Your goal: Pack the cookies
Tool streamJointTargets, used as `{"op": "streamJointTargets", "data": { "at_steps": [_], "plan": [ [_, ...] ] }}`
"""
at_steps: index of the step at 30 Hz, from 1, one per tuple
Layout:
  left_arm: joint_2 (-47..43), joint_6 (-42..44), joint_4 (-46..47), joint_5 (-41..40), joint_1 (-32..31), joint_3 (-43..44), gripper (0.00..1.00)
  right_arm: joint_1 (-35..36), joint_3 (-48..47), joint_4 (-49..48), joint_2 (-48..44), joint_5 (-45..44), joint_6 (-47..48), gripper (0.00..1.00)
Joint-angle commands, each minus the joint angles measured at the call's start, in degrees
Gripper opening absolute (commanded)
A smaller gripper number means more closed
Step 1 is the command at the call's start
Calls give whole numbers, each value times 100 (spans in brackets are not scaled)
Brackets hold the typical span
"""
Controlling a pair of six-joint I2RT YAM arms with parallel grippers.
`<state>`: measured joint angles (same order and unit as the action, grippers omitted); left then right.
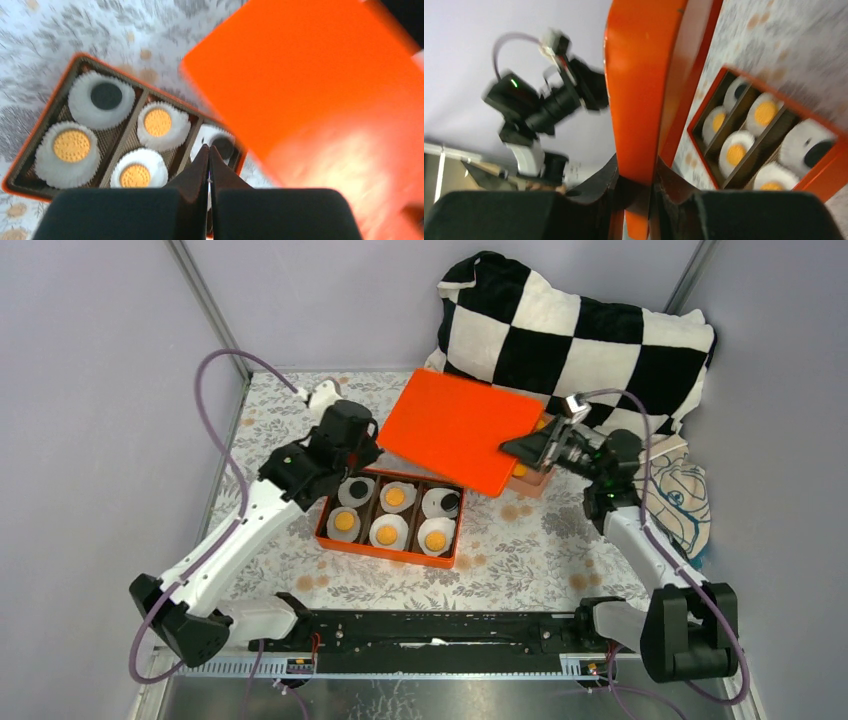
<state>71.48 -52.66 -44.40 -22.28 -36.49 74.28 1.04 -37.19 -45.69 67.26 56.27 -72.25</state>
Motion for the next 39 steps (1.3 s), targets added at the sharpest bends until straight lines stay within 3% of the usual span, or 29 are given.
{"op": "streamJointTargets", "data": {
  "at_steps": [1, 6, 13, 19, 26, 39],
  "plan": [
    [52, 372, -333, -980, 186, 210, 0, 1111, -13, 989, -458, 89, 964, 4],
    [-26, 390, -115, -1137, 197, -300, 0, 1828, 612, -1123, 162, 20, -400, 3],
    [-506, 505, 61, -1317, 204, -959, 0, 2352, 566, -5140, 2371, -605, -2434, 2],
    [-717, 599, 96, -1308, 238, -1335, 0, 2599, 13, -5251, 3323, -807, -2172, 2],
    [-715, 634, 254, -1216, 303, -1698, 0, 2744, -11, -5245, 4014, -772, -2110, 1],
    [-592, 683, 490, -1017, 379, -1937, 0, 2838, 1145, -5204, 3745, -441, -2091, 1]
  ]
}}
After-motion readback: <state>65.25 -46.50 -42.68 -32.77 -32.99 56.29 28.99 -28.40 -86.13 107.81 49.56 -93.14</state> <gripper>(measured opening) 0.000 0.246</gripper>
